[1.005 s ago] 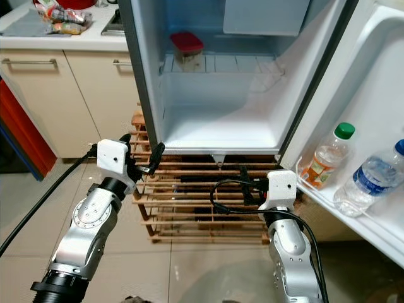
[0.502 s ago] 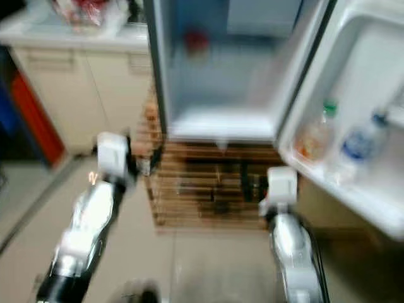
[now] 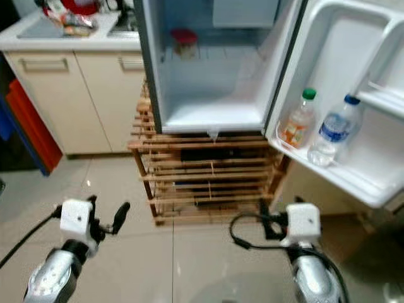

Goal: Restocking fridge

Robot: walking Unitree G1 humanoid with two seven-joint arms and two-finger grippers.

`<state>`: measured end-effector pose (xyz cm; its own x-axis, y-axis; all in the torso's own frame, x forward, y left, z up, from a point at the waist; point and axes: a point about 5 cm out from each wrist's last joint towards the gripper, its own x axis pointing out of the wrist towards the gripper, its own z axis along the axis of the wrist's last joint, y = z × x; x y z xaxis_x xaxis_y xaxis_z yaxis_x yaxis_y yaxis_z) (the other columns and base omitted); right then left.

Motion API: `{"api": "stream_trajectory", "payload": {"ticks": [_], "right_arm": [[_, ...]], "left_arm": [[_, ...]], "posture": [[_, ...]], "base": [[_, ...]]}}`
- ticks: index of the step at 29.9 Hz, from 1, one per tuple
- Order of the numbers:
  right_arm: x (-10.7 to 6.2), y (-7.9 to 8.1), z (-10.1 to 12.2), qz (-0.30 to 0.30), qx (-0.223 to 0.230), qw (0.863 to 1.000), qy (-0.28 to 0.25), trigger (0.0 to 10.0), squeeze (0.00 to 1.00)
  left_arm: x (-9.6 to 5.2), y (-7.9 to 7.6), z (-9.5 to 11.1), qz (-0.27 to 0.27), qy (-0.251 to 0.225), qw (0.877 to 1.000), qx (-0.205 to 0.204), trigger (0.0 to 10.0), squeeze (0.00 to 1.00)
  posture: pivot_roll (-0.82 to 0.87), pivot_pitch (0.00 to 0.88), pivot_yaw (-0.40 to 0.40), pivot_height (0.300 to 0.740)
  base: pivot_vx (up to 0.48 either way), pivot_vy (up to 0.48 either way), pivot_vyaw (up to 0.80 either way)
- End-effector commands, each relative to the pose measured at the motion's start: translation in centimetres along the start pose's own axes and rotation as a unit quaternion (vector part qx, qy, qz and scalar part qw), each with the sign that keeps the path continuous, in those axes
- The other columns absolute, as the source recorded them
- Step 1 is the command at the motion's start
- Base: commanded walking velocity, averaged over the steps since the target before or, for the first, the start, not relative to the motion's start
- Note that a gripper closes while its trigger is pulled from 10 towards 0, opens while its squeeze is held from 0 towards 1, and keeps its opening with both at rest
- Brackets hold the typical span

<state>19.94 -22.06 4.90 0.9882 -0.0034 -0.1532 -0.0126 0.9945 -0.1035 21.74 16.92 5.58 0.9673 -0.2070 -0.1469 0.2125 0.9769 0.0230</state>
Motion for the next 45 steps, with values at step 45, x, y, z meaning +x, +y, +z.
{"api": "stream_trajectory", "payload": {"ticks": [45], "right_arm": [[-2.6,-19.7,-3.1,-0.388,-0.177,0.868,0.254,10.0,0.0]], "left_arm": [[4.7,1.1,-8.2,-0.039,0.303,0.939,0.161,10.0,0.0]], "posture": [[-0.22,0.0,0.052,0.74]], "base": [[0.08,-0.174,0.0]]}}
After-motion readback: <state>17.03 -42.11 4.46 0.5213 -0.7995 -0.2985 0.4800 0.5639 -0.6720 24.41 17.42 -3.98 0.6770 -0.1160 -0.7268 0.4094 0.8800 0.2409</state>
